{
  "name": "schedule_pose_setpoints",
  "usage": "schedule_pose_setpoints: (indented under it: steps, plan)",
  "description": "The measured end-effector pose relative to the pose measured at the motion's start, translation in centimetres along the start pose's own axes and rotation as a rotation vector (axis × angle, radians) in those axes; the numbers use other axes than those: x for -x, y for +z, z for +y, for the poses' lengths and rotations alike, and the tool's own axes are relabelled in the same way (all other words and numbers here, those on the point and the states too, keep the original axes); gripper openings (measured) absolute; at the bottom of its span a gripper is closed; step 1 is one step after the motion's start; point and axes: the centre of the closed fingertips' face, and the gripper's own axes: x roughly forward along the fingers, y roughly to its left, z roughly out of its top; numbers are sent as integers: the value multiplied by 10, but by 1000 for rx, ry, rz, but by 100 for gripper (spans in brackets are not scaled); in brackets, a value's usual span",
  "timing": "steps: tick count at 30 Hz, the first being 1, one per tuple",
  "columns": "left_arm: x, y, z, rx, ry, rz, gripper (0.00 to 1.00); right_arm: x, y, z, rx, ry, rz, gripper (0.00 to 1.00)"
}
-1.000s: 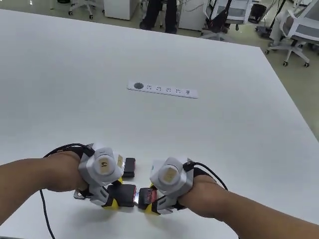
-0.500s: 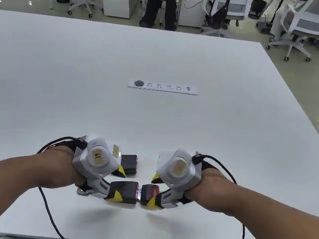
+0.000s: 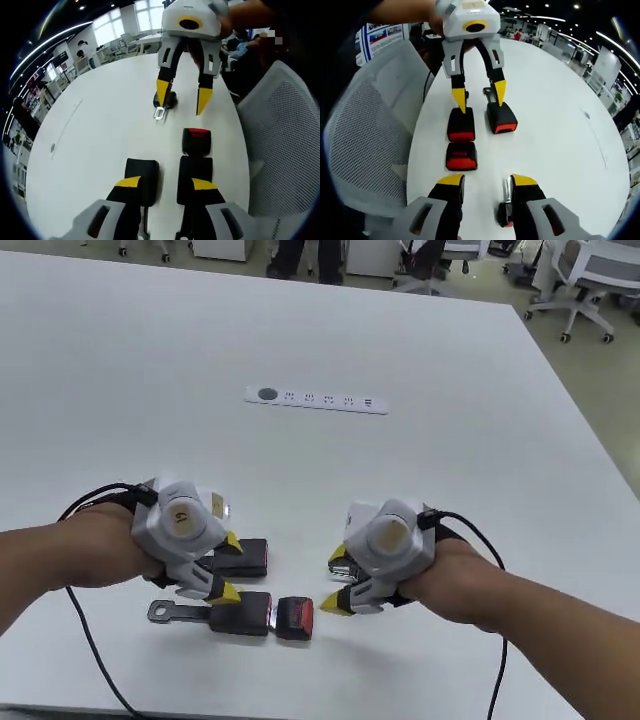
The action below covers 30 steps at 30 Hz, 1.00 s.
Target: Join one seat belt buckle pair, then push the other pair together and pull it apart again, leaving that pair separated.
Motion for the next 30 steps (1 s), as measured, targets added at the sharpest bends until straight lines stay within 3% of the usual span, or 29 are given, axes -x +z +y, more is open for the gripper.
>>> schedule_pose_setpoints:
  steps: [4, 7, 10, 14, 17, 23, 26, 27, 30]
  plan:
    - [-2, 2, 9, -6, 3, 1, 39, 4, -11, -8, -1, -9, 17, 34]
    - [-4, -2, 24, -8, 19, 12, 41, 7, -23, -19, -4, -24, 44, 34]
    - [-5, 0, 30, -2, 26, 12, 43, 10, -35, -28, -2, -43, 66, 35]
    - [-13, -10, 39, -12, 23, 35, 44, 9, -53, -42, -16, -60, 89, 35]
    - [-19, -21, 43, -14, 1, 46, 43, 9, -57, -41, -9, -54, 104, 35]
    - [-21, -25, 37, -19, -45, 71, 43, -4, -68, -43, 2, -17, 135, 34]
    - [-25, -31, 32, 10, -91, 78, 42, -8, -77, -42, 1, 5, 155, 35]
    - [-27, -32, 34, 1, -83, 84, 42, -8, -73, -41, -34, 11, 120, 34]
    - [-30, -32, 32, -9, -85, 90, 41, -3, -72, -41, -45, 20, 120, 33]
